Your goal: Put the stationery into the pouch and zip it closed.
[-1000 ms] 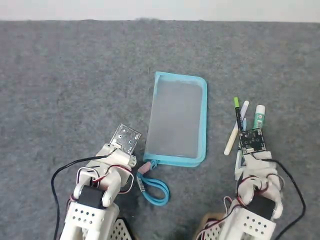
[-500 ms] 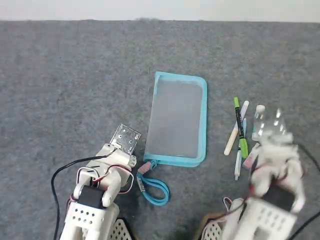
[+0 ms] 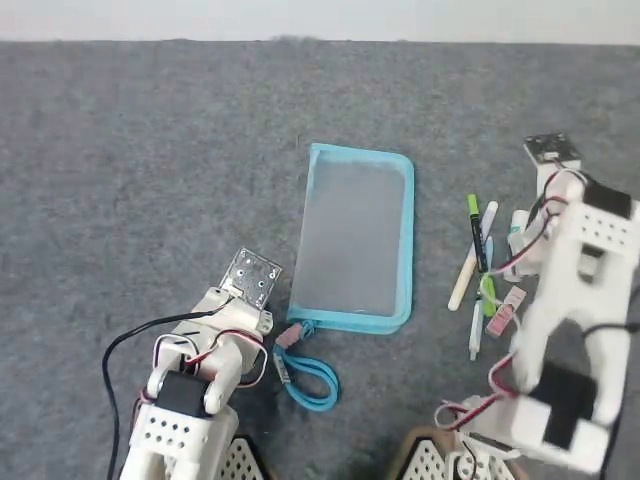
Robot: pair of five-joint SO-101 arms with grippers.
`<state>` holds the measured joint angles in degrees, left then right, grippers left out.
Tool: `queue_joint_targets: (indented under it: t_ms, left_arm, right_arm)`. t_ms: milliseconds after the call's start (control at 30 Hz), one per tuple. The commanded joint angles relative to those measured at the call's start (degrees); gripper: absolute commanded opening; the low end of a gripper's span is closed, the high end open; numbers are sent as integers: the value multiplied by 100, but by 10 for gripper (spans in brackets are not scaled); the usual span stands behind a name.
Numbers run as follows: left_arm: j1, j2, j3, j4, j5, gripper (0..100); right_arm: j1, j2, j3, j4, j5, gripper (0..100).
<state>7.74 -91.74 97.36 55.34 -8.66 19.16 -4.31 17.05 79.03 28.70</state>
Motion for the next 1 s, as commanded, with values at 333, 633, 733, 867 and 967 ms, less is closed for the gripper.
queue_joint_targets:
  t_ms: [333, 633, 733, 867, 967]
  left_arm:
    - [26, -18, -48, 26, -35, 17]
    - [26, -18, -48, 26, -35, 17]
    - [26, -18, -48, 26, -35, 17]
    - [26, -18, -48, 26, -35, 17]
    - [26, -18, -48, 26, -35, 17]
  right_arm:
    - [-365, 1763, -1477, -453, -1275, 195]
    - [-382, 2774, -1969, -497, -1486, 195]
    - [-207, 3073, -2163, -497, -1459, 195]
    - [66, 3371, -2382, -488, -1442, 158]
    - [418, 3468, -2541, -488, -1354, 42]
